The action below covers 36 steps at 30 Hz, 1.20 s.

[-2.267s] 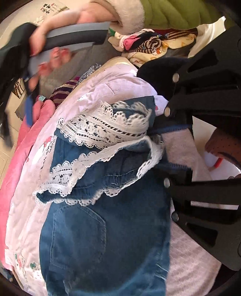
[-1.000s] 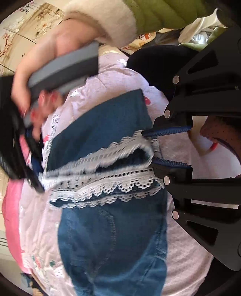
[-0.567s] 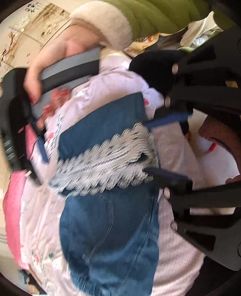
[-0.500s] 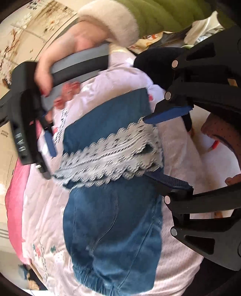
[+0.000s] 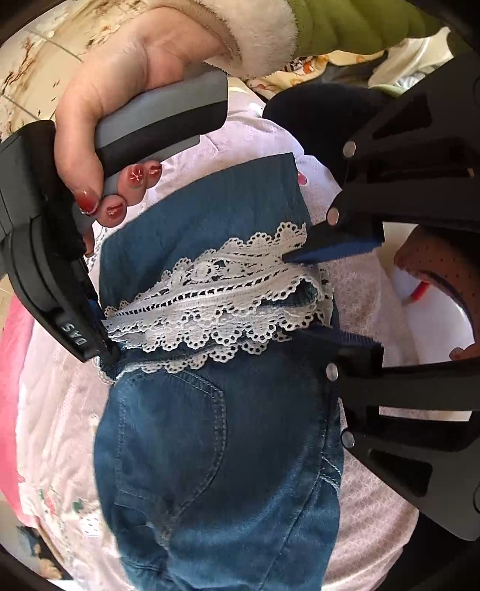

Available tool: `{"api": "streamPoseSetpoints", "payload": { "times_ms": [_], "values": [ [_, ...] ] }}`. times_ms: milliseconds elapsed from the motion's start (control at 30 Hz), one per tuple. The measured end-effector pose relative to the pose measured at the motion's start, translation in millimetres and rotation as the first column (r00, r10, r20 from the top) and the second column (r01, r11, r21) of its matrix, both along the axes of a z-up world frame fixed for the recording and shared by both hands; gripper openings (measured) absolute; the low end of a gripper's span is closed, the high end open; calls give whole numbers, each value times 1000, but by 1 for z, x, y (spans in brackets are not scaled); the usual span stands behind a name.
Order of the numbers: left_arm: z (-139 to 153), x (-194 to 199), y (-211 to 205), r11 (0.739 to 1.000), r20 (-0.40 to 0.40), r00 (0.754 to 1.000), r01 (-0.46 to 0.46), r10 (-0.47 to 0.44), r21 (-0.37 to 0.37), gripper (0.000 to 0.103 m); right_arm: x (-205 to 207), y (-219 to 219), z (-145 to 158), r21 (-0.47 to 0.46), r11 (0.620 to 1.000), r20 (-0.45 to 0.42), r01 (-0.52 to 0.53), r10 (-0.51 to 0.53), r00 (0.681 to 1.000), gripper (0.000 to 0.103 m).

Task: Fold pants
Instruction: 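Press the folded leg flat with both grippers, then open them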

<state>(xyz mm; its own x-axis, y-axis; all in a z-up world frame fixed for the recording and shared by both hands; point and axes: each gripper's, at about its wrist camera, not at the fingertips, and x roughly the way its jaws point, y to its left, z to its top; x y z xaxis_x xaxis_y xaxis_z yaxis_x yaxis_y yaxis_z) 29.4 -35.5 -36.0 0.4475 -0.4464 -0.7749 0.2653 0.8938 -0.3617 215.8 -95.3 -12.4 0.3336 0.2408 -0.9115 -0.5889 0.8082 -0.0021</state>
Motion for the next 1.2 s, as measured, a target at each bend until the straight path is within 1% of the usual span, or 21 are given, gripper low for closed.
{"api": "streamPoseSetpoints", "payload": {
  "times_ms": [100,200,267,400,500,633,700,733,767,800,867,967,1033,1100,1200],
  "values": [
    [9,1,2,1000,27,1000,-3,3,2,20,4,-16,14,101,994,10,42,-43,999,16],
    [17,3,10,1000,52,999,-13,13,6,19,11,-20,20,147,986,3,78,-79,997,16],
    [17,3,11,1000,52,998,-20,20,15,19,13,-16,15,140,986,-5,86,-86,996,16],
    [9,-3,11,1000,22,1000,-14,14,23,19,9,-5,1,107,992,-33,64,-61,998,17],
    [4,-7,7,1000,17,1000,-8,8,30,20,3,0,-3,109,993,-31,47,-44,999,27],
    [2,-8,6,1000,11,1000,-10,10,30,20,-4,1,-2,112,993,-18,34,-32,999,32],
    [2,-9,10,999,12,1000,-10,10,31,20,-7,0,0,126,992,-18,25,-23,1000,37],
    [3,-9,13,999,12,1000,-10,10,31,20,-8,-1,3,140,990,-18,24,-22,1000,38],
    [2,-9,9,999,12,1000,-11,11,31,20,-11,-5,8,166,986,-21,25,-21,1000,39],
    [2,-9,8,999,12,1000,-12,11,30,20,-13,-7,12,187,982,-20,24,-21,1000,43],
    [1,-9,7,1000,12,1000,-13,12,29,20,-22,-15,26,240,971,2,7,-7,1000,47],
    [1,-10,8,1000,13,1000,-14,14,25,20,-35,-24,38,270,962,24,-27,22,999,49],
    [1,-11,8,1000,15,1000,-16,16,24,21,-41,-27,37,260,965,23,-44,39,999,49],
    [2,-12,9,1000,15,1000,-17,17,22,21,-46,-27,28,239,969,-8,-62,66,998,49],
    [5,-15,13,1000,15,1000,-25,25,15,26,-49,-23,9,201,977,-66,-72,87,994,49]
  ]
}}
